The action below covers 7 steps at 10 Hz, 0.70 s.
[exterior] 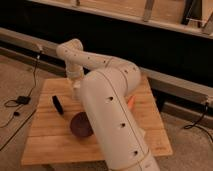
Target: Place the ceramic cup over the eraser
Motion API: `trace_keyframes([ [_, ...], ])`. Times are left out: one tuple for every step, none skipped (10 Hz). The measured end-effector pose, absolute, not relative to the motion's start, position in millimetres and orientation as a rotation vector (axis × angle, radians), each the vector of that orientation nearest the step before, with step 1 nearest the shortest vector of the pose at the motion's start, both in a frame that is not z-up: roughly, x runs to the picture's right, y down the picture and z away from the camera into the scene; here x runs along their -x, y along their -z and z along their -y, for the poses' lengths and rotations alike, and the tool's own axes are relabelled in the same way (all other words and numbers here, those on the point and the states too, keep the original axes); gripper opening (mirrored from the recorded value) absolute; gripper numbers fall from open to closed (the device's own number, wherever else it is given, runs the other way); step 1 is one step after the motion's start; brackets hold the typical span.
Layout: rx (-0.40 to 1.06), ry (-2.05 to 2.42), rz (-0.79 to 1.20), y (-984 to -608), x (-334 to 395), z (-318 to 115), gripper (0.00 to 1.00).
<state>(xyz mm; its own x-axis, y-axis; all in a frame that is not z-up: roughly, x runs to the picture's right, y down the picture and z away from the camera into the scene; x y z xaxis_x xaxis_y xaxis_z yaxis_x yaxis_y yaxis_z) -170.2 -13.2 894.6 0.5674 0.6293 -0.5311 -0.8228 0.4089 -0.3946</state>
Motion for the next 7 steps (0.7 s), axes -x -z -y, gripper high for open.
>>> trace_keyframes([
  [0.682, -0.923, -0.317, -895.5, 171.4, 12.1, 0.65],
  [0.683, -0.913, -0.313, -896.3, 172.5, 11.7, 0.65],
  [0.681, -0.899, -0.305, -897.4, 173.3, 12.5, 0.65],
  [0.677, -0.893, -0.299, -898.1, 173.5, 14.0, 0.65],
  [0.671, -0.887, -0.293, -899.6, 173.6, 14.8, 0.62],
  [0.668, -0.884, -0.286, -899.7, 174.2, 15.5, 0.54],
  [0.664, -0.88, -0.283, -900.3, 173.8, 15.6, 0.43],
])
